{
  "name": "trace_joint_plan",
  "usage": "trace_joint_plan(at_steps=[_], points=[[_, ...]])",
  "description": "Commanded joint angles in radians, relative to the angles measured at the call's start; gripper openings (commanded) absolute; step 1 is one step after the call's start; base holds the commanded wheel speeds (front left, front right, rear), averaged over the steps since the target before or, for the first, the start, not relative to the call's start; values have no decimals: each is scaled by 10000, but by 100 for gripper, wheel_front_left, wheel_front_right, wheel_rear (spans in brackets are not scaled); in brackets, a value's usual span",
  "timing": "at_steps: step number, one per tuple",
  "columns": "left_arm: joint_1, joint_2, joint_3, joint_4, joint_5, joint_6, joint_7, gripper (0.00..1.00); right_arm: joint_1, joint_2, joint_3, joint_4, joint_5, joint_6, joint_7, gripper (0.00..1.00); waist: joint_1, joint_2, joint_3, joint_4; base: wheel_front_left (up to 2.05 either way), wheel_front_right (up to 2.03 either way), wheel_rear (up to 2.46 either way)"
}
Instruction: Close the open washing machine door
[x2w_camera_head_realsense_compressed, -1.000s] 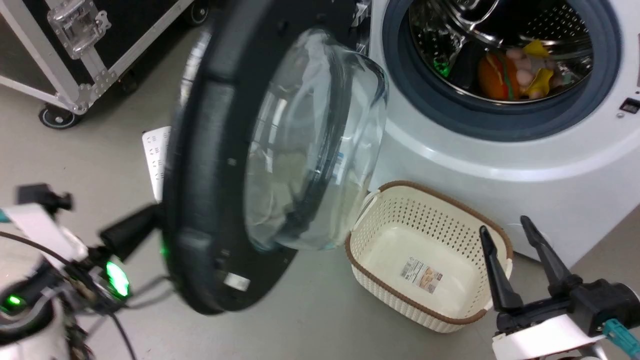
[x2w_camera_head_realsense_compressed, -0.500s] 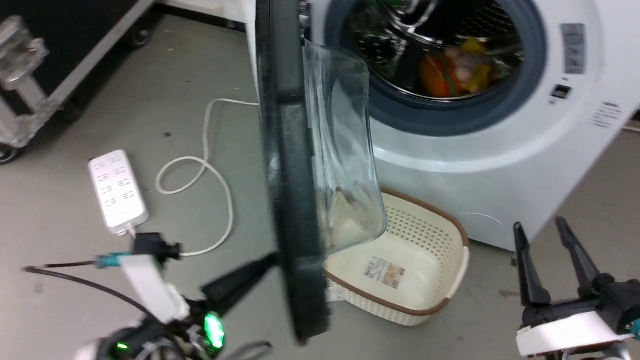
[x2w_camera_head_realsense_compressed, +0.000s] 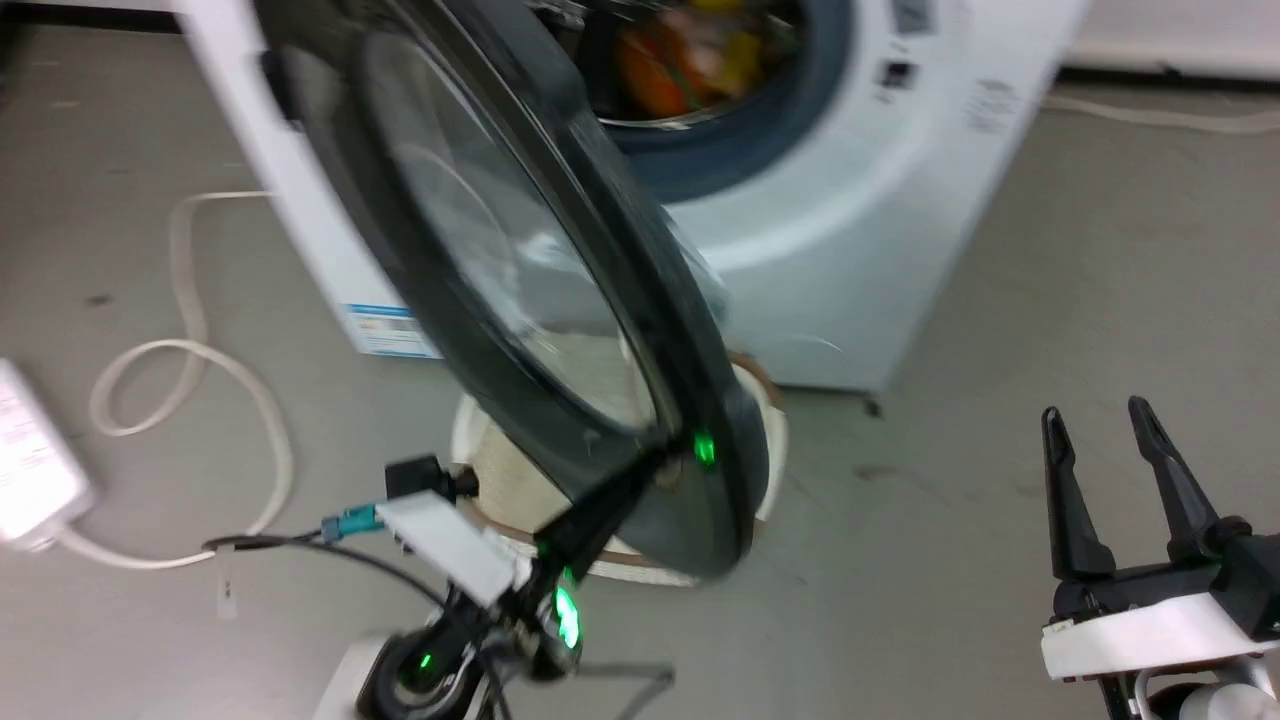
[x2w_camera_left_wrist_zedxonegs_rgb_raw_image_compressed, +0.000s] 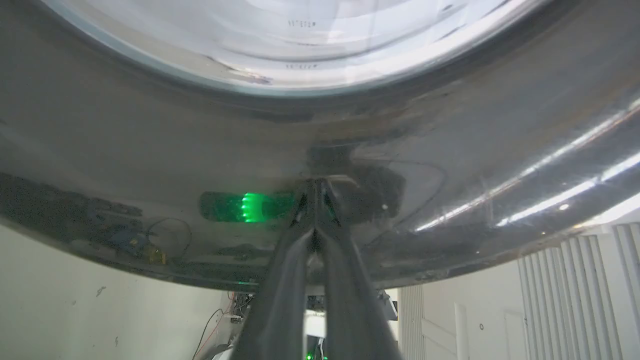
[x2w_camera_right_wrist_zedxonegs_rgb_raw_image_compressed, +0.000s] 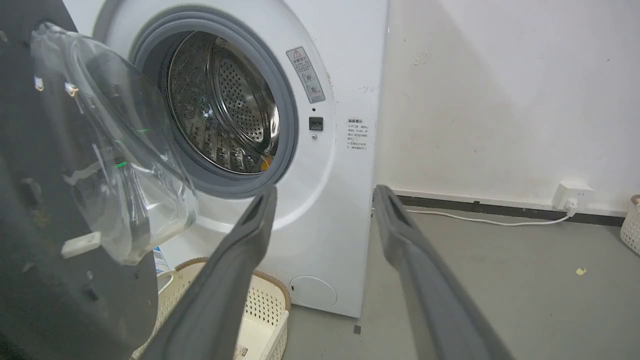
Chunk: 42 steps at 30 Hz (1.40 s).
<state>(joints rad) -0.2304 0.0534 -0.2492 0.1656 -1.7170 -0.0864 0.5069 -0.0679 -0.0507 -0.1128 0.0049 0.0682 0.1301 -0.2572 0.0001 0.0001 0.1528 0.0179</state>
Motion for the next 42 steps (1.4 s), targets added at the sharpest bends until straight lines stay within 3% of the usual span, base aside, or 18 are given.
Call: trace_joint_plan(at_steps=[1, 11, 16, 20, 27, 32, 40, 41, 42], points=[[-338, -31, -142, 154, -107, -122, -299, 0, -129, 4, 8, -3, 74, 6, -45, 100, -1, -1, 659, -943, 0, 0, 0], [-2824, -31, -1003, 1668, -948, -434, -3769, 0, -437, 4, 132, 153, 467, 6, -45, 100, -1, -1, 1508, -2587, 0, 0, 0], [-4127, -31, -1144, 2220, -1211, -440, -5233, 0, -530, 4, 284, 191, 624, 6, -46, 100, -1, -1, 1688, -2944, 0, 0, 0], [-4669, -31, -1193, 2496, -1404, -441, -5669, 0, -566, 4, 354, 231, 692, 6, -46, 100, -1, -1, 1697, -3008, 0, 0, 0], [-4312, -31, -1330, 2337, -831, -442, -5541, 0, -528, 5, 373, 129, 716, 6, -46, 100, -1, -1, 1368, -2530, 0, 0, 0], [-3071, 113, -1263, 1241, 15, -442, -5462, 0, -358, 5, 302, -31, 659, 6, -46, 100, -1, -1, 805, -1860, 0, 0, 0], [-773, 1477, -1266, -571, 3448, -442, -7546, 0, 163, 5, 384, -232, 460, 6, -46, 100, -1, -1, -253, -704, 0, 0, 0], [-534, 1684, -1195, -663, 4058, -442, -7625, 40, 229, 5, 426, -265, 443, 6, -46, 100, -1, -1, -362, -577, 0, 0, 0], [-311, 1822, -1062, -735, 4653, -442, -7662, 100, 291, 5, 466, -298, 415, 6, -46, 100, -1, -1, -460, -458, 0, 0, 0]])
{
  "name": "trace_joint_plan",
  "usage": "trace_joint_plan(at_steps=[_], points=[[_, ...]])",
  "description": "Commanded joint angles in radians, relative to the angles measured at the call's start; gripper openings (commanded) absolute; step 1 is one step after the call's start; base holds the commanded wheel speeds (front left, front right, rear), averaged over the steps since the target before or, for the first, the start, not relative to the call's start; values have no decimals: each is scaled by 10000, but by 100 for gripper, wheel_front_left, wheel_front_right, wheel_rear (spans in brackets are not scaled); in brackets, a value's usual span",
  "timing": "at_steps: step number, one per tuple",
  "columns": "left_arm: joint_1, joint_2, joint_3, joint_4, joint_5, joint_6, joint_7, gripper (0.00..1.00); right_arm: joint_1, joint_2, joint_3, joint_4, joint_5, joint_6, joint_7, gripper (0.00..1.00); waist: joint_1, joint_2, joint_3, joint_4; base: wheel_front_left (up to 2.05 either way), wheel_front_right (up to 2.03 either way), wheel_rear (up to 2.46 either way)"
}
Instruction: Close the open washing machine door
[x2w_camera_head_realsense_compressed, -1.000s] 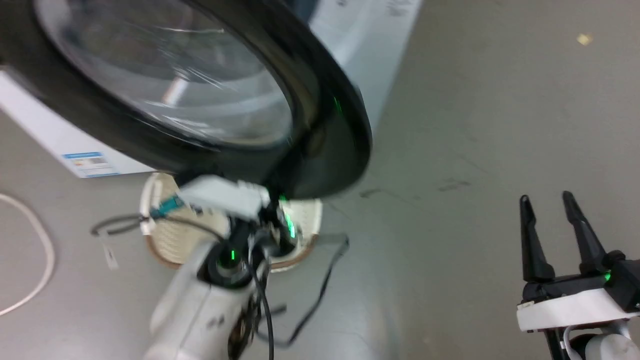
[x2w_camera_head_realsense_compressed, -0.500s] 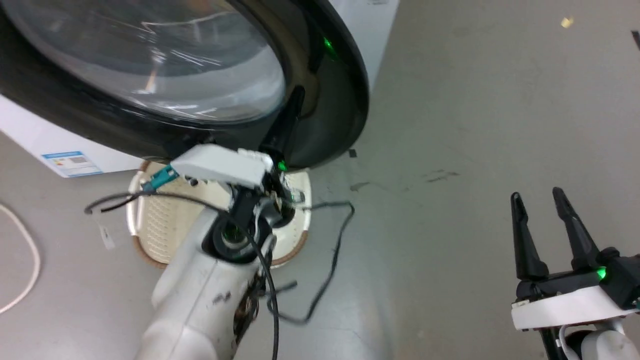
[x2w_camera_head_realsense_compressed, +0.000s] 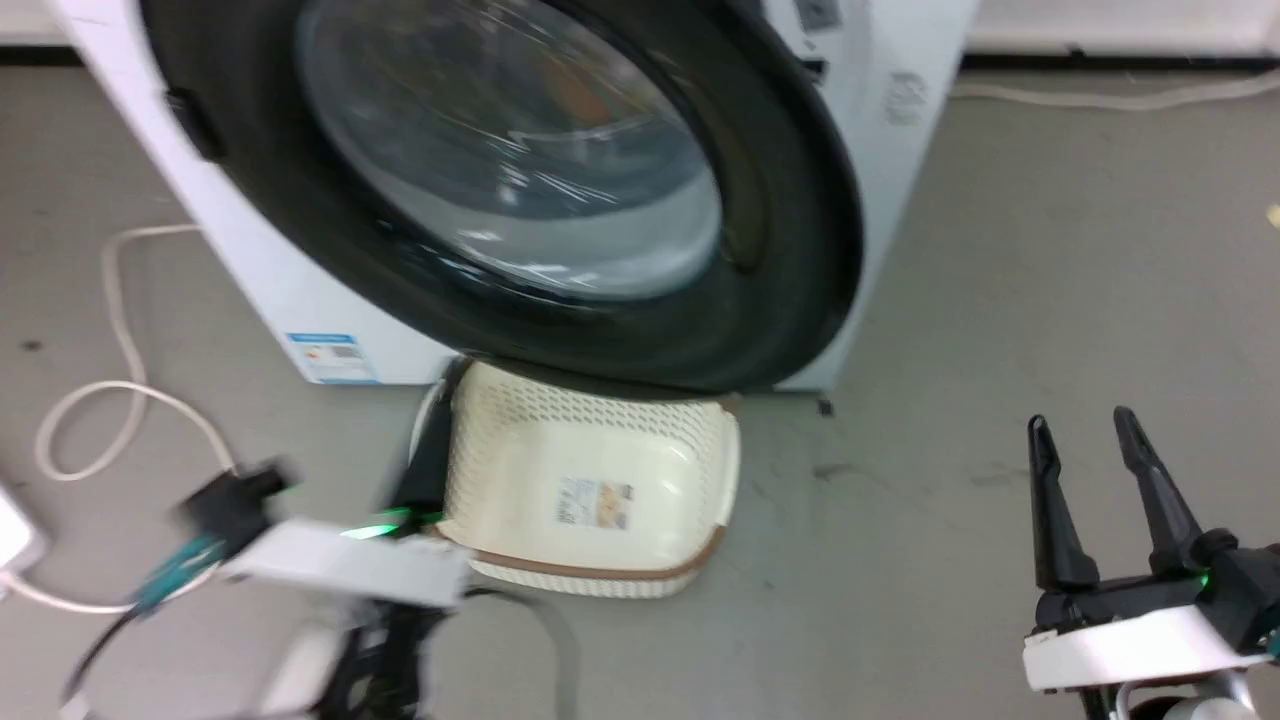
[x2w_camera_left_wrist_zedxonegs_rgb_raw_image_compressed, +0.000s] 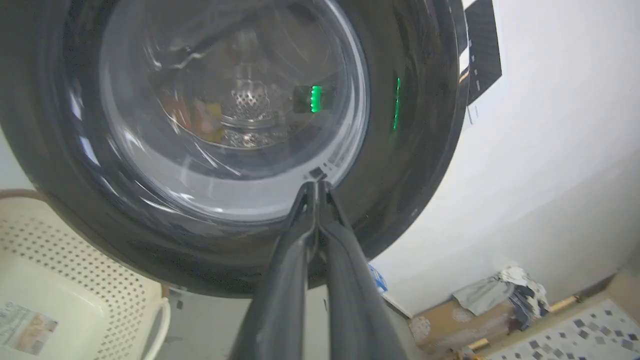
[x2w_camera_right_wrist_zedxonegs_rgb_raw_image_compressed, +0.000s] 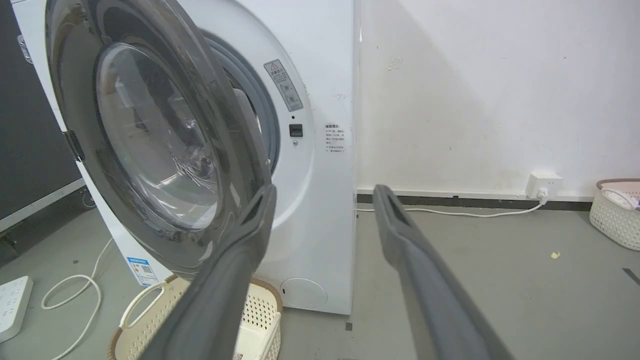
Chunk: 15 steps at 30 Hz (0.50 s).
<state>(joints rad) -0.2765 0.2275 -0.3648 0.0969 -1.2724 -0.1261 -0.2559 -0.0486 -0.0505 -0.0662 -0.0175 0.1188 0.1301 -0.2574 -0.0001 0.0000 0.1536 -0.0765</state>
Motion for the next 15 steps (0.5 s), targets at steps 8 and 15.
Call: trace_joint_plan(at_steps=[8, 15], points=[[2022, -280, 2232, -1080, 5761, -46, -56, 100, 619, -25, 808, -150, -375, 6, -44, 100, 1, 0, -1043, 1126, 0, 0, 0], [2907, -457, 2367, -1174, 10153, 73, -57, 100, 806, -28, 980, -5, -393, 6, -44, 100, 1, 0, -1196, 1271, 0, 0, 0]])
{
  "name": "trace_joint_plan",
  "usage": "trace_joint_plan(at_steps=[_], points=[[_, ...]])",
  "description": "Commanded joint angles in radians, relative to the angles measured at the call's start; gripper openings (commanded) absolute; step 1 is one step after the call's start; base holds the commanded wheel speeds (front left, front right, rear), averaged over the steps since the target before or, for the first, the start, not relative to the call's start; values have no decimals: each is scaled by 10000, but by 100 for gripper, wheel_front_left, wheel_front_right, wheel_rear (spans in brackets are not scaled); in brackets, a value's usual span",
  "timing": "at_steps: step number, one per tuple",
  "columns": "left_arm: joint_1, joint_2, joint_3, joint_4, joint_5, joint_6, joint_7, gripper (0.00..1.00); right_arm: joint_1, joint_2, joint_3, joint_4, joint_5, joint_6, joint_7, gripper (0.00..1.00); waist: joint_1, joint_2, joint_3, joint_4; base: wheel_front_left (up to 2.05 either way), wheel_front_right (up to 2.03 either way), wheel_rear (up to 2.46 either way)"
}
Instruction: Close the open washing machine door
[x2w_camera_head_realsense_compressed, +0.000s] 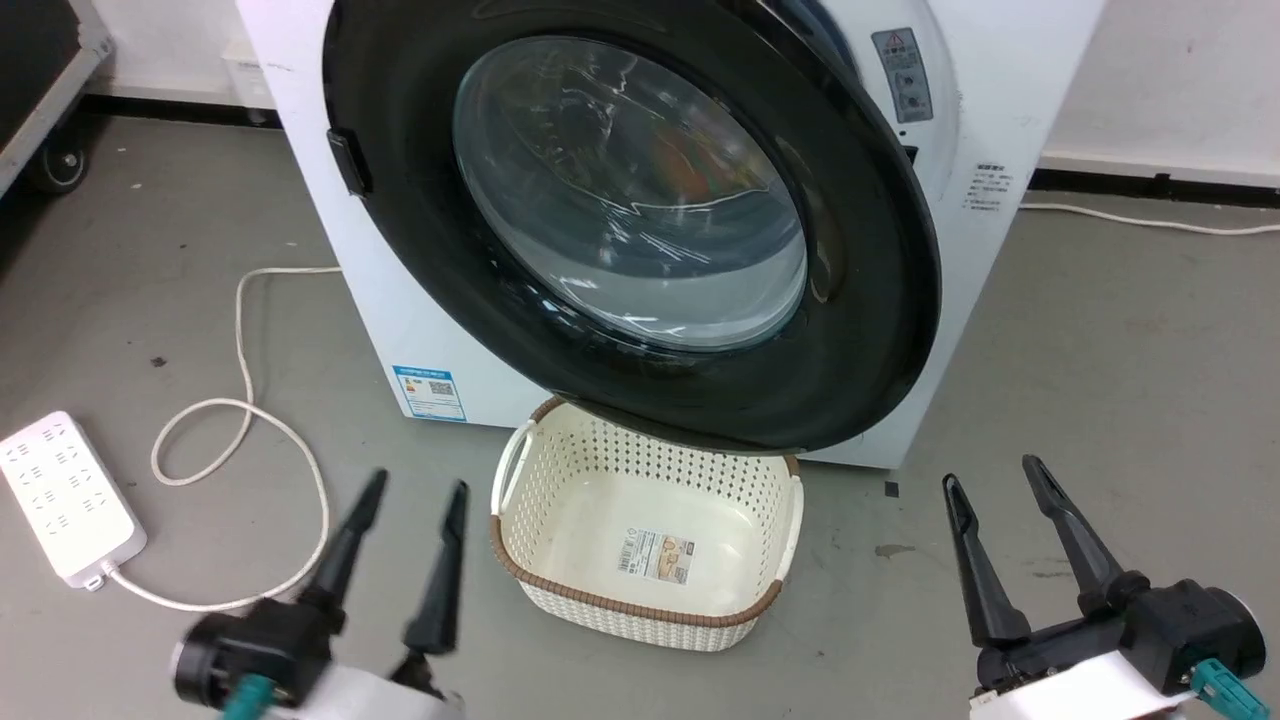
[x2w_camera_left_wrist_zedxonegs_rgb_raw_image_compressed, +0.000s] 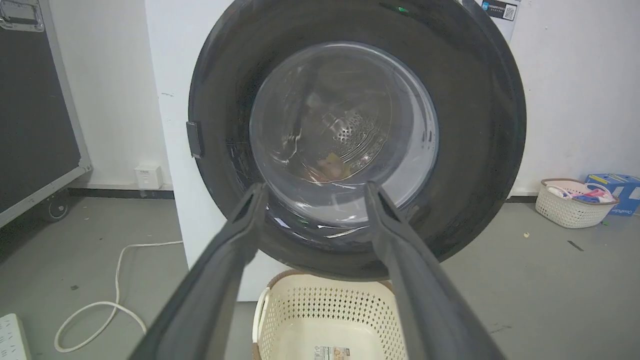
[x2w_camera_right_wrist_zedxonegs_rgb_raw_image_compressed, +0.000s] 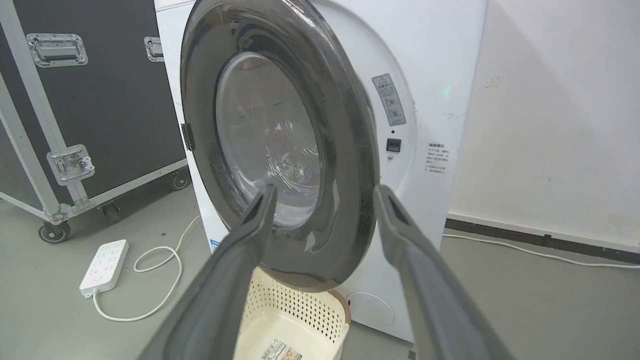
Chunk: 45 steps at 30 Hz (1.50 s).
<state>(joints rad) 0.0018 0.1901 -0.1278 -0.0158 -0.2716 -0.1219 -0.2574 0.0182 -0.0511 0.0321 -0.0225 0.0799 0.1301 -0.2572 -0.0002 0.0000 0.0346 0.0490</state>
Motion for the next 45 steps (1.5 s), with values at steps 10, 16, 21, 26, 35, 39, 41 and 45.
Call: trace_joint_plan(at_steps=[10, 16, 21, 26, 35, 39, 41, 45], points=[[348, -427, -235, 164, 1580, -22, -43, 100, 147, -16, 246, 299, 99, 6, -46, 0, 2, 0, 236, 18, 0, 0, 0], [86, -628, -177, 229, 1770, -36, -43, 100, -481, -737, 1058, 425, 128, 6, -46, 0, 2, 0, 940, 181, 0, 0, 0], [-241, -770, -328, 302, 1936, -48, -43, 100, -1815, -2012, 2076, 1067, 299, 6, 64, 0, 2, 0, 1728, 404, 0, 0, 0], [-617, -943, -354, 240, 1953, -53, -43, 100, -3711, -2917, 2534, 1762, 1120, 6, 298, 0, 2, 0, 2513, 637, 0, 0, 0], [-1227, -1200, -483, 94, 2044, -37, -43, 100, -6572, -3918, 2894, 3395, 2322, 6, 494, 0, 2, 0, 3459, 1054, 0, 0, 0], [-1436, -1276, -472, -43, 2010, 7, -43, 100, -7679, -4186, 2767, 4158, 2815, 6, 562, 0, 2, 0, 3792, 1201, 0, 0, 0], [-1499, -1304, -484, -120, 2007, 34, -43, 100, -8233, -4320, 2735, 4550, 2940, 6, 621, 0, 2, 0, 3956, 1244, 0, 0, 0], [-1603, -1345, -522, -218, 1990, 104, -43, 100, -9273, -4480, 2672, 5356, 3174, 6, 710, 0, 2, 0, 4207, 1336, 0, 0, 0]])
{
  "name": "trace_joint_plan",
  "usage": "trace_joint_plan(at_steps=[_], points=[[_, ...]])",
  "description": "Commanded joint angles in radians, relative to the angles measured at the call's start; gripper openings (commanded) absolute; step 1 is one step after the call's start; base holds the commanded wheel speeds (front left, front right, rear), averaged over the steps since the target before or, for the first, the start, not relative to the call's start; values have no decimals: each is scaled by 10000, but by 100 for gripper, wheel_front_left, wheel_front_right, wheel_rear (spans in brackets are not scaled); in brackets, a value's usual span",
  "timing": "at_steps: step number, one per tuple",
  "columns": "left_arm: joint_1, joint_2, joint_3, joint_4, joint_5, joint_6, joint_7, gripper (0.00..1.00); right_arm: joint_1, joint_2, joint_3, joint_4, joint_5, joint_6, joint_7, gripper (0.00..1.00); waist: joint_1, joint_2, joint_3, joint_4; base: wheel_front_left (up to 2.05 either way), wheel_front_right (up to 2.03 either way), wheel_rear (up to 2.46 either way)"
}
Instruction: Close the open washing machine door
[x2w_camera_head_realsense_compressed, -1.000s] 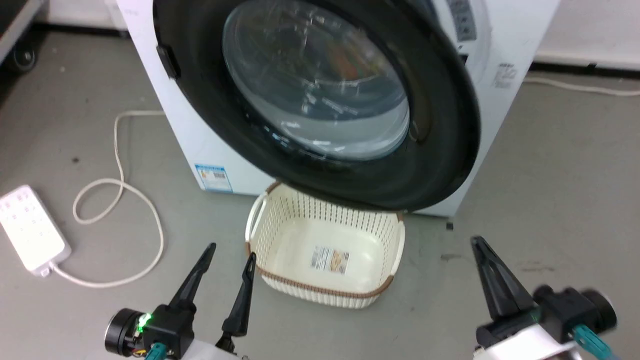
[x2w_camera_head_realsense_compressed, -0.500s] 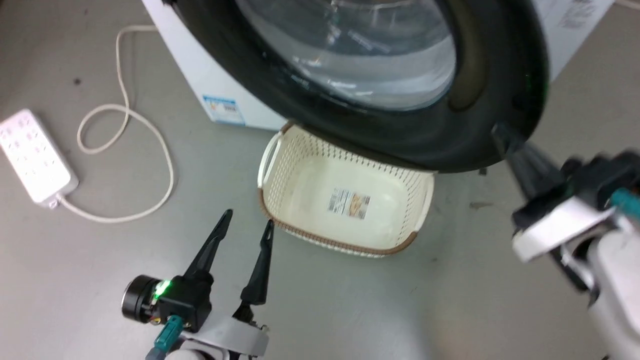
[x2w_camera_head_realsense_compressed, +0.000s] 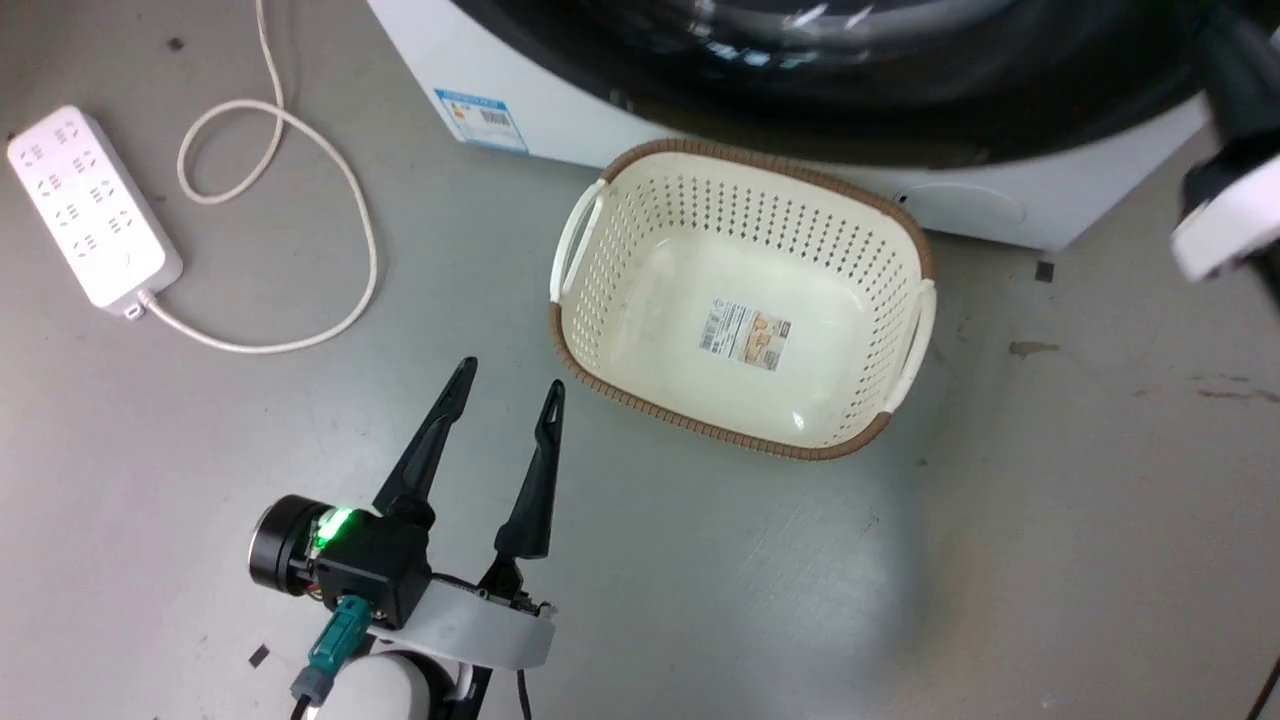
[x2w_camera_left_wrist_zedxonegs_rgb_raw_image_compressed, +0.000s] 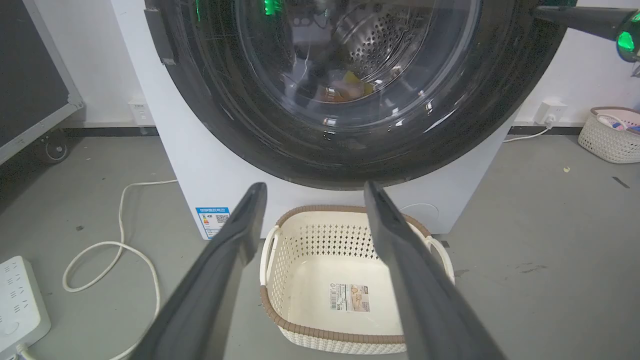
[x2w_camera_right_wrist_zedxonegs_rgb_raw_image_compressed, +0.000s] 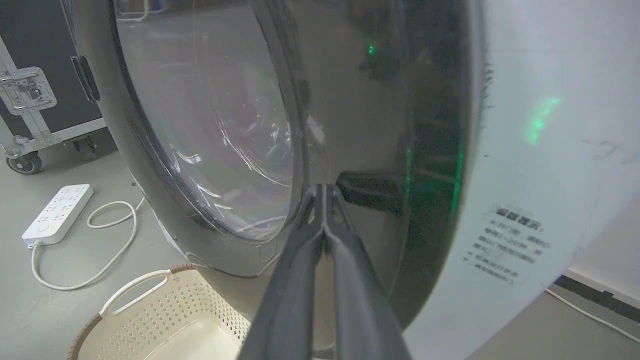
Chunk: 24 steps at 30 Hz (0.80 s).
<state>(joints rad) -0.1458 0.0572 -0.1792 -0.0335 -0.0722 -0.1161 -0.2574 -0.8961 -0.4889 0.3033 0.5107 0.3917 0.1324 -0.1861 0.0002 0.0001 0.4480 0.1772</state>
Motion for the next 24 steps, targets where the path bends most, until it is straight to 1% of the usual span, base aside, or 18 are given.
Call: trace_joint_plan(at_steps=[1, 6, 14, 19, 21, 22, 24], points=[[-152, -24, -23, -56, -9, 58, -43, 100, -356, -143, -24, 202, 61, -17, 0, 0, -2, -1, 119, 74, 0, 0, 0], [-213, -48, -72, -50, -28, 108, -43, 100, -1146, -191, 102, 958, 117, -17, -87, 0, -2, -1, 234, 121, 0, 0, 0], [-227, -63, -144, 90, -67, 171, -43, 100, -1429, -113, 298, 1843, 204, -17, -446, 0, -2, -1, 12, 79, 0, 0, 0], [-194, -66, -143, 171, -89, 199, -43, 100, -1299, -26, 409, 2107, 305, -17, -585, 0, -2, -1, -303, -2, 0, 0, 0], [-96, -67, -46, 284, -130, 183, -43, 100, -831, 103, 571, 2143, 367, -17, -678, 0, -2, -1, -739, -101, 0, 0, 0], [-96, -67, -46, 284, -130, 183, -43, 100, -831, 103, 571, 2143, 367, -17, -678, 0, -2, -1, -739, -101, 0, 0, 0], [-20, -68, 11, 350, -152, 161, -43, 100, -388, 119, 670, 2086, 412, -17, -718, 0, -2, -1, -1088, -162, 0, 0, 0]])
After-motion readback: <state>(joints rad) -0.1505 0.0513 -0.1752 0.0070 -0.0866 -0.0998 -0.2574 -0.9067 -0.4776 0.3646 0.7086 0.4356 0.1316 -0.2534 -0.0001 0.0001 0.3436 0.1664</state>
